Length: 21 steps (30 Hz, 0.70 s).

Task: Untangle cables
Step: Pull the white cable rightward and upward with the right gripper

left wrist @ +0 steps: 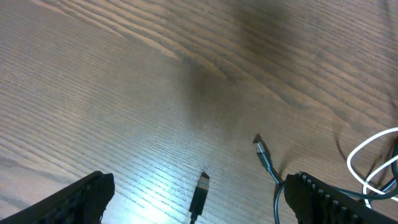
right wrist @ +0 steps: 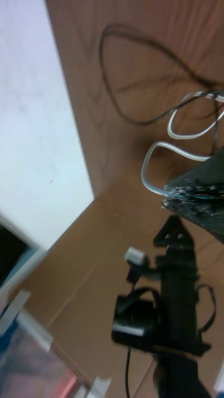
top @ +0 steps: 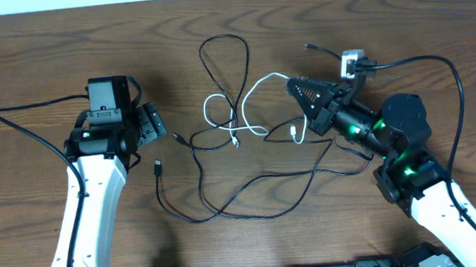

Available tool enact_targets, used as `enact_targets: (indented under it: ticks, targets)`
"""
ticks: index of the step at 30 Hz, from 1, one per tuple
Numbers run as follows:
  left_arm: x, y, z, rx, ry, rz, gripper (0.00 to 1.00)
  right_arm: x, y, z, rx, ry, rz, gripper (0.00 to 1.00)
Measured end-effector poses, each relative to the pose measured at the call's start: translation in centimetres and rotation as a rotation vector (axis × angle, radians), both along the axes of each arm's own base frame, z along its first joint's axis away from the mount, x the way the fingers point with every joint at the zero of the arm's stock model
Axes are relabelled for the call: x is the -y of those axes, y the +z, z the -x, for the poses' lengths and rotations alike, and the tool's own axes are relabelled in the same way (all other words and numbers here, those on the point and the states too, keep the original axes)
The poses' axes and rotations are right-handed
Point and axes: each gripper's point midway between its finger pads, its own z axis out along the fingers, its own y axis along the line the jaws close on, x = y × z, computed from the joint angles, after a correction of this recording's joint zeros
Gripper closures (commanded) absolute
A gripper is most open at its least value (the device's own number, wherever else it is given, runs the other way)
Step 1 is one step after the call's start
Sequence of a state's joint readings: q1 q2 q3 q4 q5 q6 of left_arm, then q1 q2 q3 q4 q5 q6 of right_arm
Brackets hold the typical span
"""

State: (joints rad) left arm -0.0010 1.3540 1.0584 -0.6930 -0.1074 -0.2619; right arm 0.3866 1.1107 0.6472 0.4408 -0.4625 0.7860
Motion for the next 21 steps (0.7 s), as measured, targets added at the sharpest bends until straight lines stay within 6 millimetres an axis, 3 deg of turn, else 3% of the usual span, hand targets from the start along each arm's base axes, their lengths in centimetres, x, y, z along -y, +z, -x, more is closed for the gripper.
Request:
enact_targets:
  ticks: [9, 14, 17, 21]
  targets:
    - [0.0, 0.0, 0.0, 0.000, 0.000, 0.000, 0.09, 0.2, 6.9, 1.0, 0.258, 0.020, -0.126, 0.99]
    - [0.0, 0.0, 0.0, 0.001, 0.000, 0.000, 0.09, 0.7, 7.6, -0.5, 0.169, 0.011, -0.057, 0.99]
    - [0.0, 0.0, 0.0, 0.001, 0.000, 0.000, 0.09, 1.4, 9.1, -1.2, 0.115, -0.005, 0.039, 0.99]
    - [0.0, 0.0, 0.0, 0.000, 0.000, 0.000, 0.08, 3.1, 13.0, -1.5, 0.124, -0.048, 0.163, 0.99]
